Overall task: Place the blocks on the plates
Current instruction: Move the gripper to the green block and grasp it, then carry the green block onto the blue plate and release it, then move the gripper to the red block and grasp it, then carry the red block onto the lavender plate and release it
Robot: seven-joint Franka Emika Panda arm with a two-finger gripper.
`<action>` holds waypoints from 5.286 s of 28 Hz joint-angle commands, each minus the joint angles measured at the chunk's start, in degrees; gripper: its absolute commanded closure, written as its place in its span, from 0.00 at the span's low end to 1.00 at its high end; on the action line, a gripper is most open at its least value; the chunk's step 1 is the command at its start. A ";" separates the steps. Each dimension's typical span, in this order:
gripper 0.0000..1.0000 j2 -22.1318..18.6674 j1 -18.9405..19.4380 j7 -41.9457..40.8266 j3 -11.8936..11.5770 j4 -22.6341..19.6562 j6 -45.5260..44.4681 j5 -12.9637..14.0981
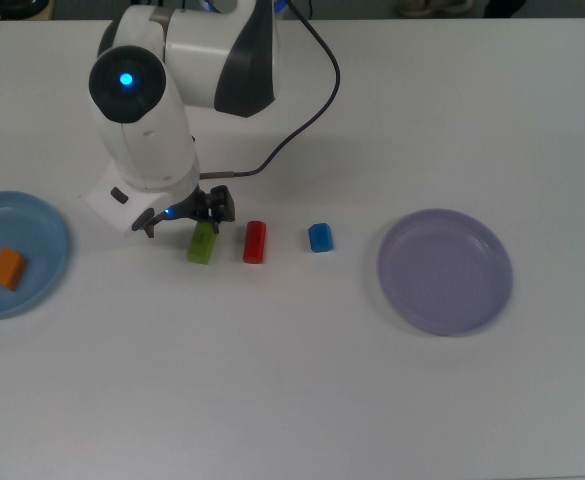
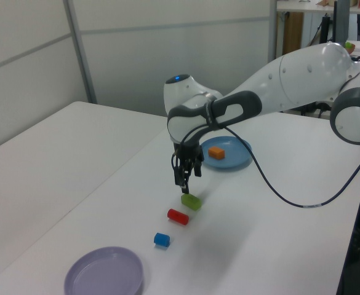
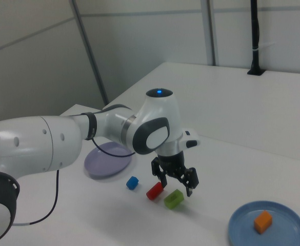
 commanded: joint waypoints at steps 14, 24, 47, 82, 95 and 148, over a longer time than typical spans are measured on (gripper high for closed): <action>0.57 1.17 1.52 1.18 -0.57 -4.51 5.15 0.67; 1.00 1.00 1.26 0.66 -0.66 -3.98 5.07 0.67; 1.00 1.96 -15.79 -3.12 -1.10 1.99 10.33 0.94; 0.00 -1.64 3.26 4.50 -0.40 -0.72 -1.62 3.40; 0.22 0.56 7.41 7.51 -0.48 -3.19 3.13 3.31; 0.87 3.10 24.02 21.22 3.56 1.20 18.33 -1.96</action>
